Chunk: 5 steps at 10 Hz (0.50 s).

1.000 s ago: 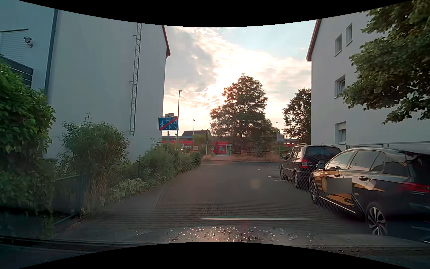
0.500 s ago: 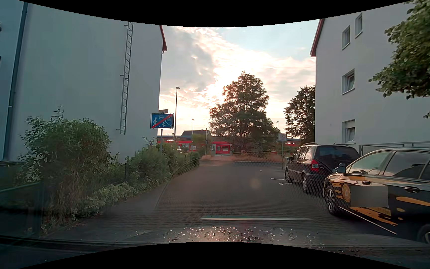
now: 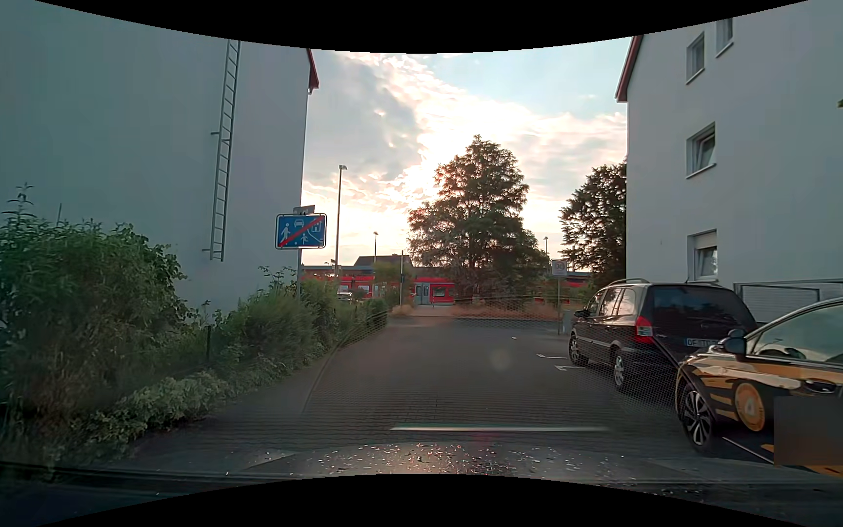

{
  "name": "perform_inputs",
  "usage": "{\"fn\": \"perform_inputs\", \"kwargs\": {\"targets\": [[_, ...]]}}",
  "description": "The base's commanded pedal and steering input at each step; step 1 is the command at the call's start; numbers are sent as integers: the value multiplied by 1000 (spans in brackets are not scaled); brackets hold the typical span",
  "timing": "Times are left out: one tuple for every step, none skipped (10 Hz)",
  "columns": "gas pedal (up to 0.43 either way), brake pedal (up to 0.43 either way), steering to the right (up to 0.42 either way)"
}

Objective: Follow the waypoints while adhering to traffic rules and regulations

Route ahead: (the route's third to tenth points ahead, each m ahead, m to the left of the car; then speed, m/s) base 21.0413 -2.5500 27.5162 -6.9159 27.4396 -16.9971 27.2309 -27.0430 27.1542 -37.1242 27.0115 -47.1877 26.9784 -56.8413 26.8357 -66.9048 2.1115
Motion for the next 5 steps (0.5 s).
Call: {"fn": "perform_inputs", "kwargs": {"targets": [[39,0,11],[39,0,11],[39,0,10],[39,0,10],[39,0,10]]}}
